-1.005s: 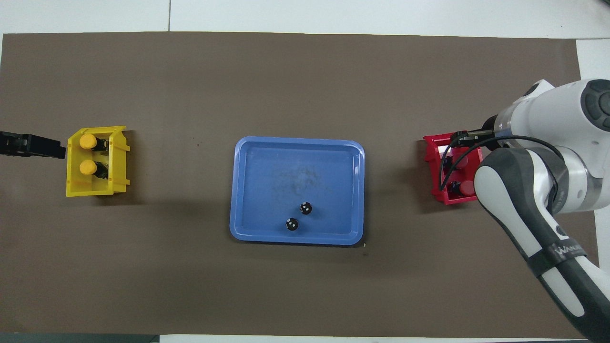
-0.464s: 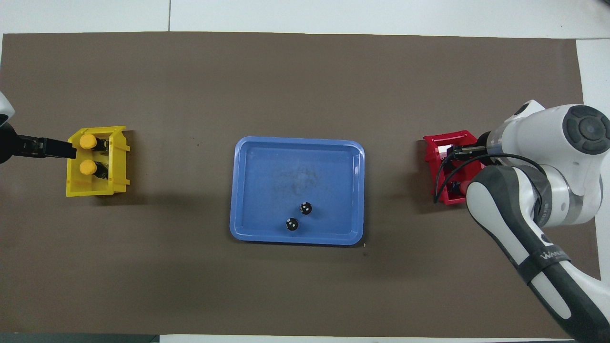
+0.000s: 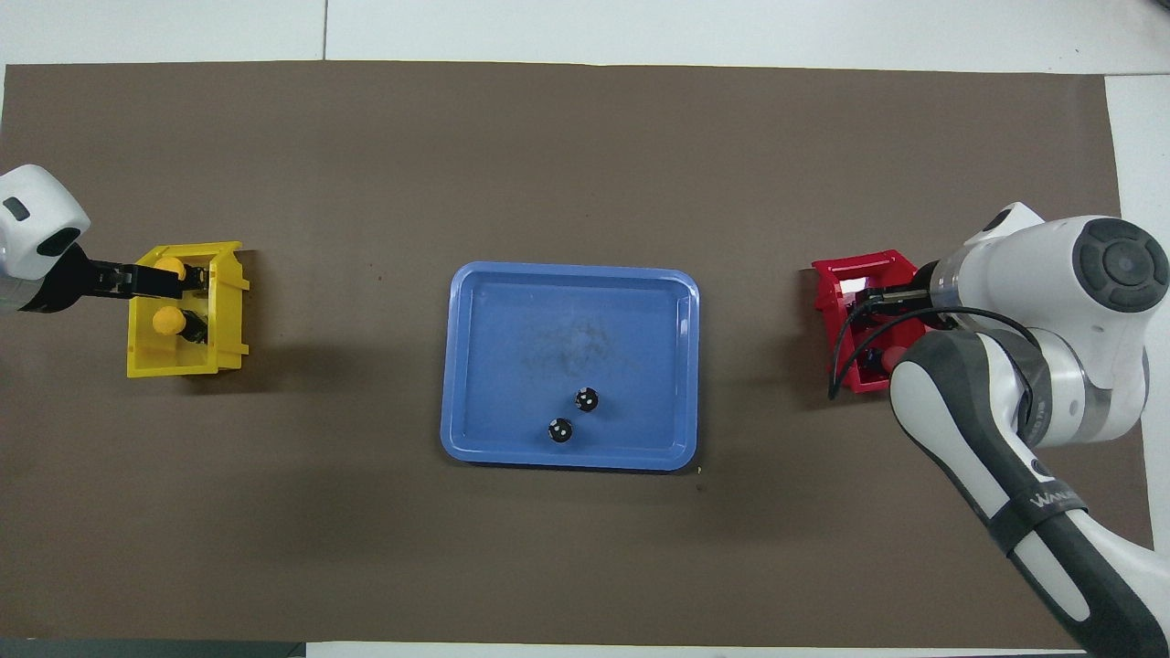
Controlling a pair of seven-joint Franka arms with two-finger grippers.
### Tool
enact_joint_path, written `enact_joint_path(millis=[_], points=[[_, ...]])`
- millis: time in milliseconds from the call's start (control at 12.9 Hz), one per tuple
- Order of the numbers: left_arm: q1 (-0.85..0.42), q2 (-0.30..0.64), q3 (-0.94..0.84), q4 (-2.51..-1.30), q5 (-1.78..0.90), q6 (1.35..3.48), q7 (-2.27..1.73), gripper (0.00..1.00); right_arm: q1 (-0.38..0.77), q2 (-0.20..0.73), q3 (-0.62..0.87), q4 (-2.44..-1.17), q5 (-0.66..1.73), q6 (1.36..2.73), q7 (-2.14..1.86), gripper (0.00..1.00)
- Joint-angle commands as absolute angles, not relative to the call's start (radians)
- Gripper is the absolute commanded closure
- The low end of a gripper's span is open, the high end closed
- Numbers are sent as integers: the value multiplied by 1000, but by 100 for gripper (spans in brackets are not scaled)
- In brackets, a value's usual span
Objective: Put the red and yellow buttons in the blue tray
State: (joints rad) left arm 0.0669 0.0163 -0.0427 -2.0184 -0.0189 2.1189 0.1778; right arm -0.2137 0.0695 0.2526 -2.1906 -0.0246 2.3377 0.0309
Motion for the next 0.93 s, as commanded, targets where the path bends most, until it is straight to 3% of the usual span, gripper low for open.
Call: enact_joint_path(millis=[0,309,541,850], points=[[77,49,-46,-2028,-18,2189,193,0,-212,64,258,-2226,-12,2379,28,40],[86,116,-46,-2026,-18,2281,195,0,-213,69,258,-2227,-15,2398,26,40],[86,149,-46,-2026,-18,2321,195,1,-213,87,258,-2226,-15,2417,26,48],[118,161,-48,-2016,-21,2324,192,22,-213,106,258,-2168,-23,2355,26,69]])
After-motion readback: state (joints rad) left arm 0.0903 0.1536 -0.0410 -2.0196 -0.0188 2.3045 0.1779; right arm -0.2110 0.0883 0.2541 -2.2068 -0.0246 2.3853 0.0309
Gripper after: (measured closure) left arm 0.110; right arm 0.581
